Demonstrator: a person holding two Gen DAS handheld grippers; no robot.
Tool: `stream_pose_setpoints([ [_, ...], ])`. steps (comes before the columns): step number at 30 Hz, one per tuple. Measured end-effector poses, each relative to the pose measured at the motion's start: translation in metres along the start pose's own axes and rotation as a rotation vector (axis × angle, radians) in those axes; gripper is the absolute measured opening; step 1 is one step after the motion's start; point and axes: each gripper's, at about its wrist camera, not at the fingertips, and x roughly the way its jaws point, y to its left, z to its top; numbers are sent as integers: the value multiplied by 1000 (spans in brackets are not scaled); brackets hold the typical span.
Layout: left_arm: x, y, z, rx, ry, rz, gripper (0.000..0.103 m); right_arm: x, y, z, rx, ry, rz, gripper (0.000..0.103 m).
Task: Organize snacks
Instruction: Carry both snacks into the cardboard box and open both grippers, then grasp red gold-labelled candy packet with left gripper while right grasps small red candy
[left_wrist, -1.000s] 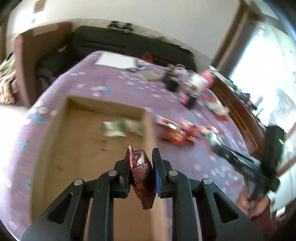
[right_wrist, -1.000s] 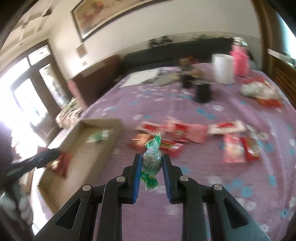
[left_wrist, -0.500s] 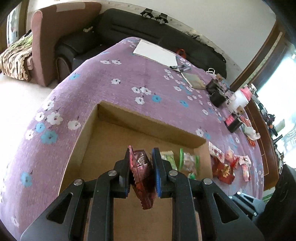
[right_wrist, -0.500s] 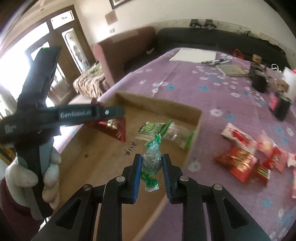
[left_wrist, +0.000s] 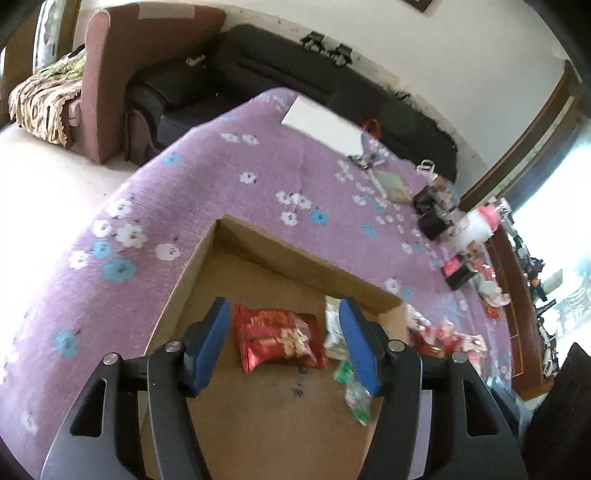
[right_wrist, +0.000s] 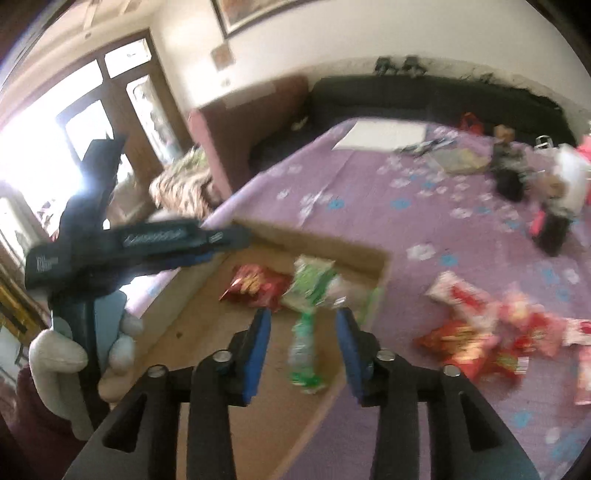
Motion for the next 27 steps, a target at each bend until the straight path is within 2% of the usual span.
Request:
stream_pose_setpoints([
  [3, -28, -2, -14, -12, -16, -31, 62, -28, -41, 2, 57, -53, -63, 42],
  [5, -44, -7, -28, -10, -22, -68, 64, -40, -81, 1, 122, -69, -147, 42],
  [8, -56, -20, -46, 19, -24, -107, 64, -45, -137, -4, 240, -64, -227, 44],
  [11, -55, -34, -58, 41, -3, -131, 64, -34, -164, -5, 281, -39, -265, 43],
  [17, -46, -65, -81, 101, 35, -146, 64, 13, -173, 2, 286, 22, -307, 43],
  [20, -43, -73, -88, 115, 53, -153, 64, 27, -163, -1, 230, 44, -356, 42],
  [22, -43, -77, -92, 129, 54, -150, 64, 23, -152, -6, 191, 84, -342, 26],
  [23, -43, -80, -95, 141, 55, -148, 64, 20, -147, -10, 171, 107, -336, 21],
  [25, -43, -84, -99, 154, 56, -149, 64, 14, -140, -22, 147, 162, -299, 13],
  [27, -43, -89, -104, 169, 60, -150, 64, 0, -137, -40, 130, 185, -264, 13],
])
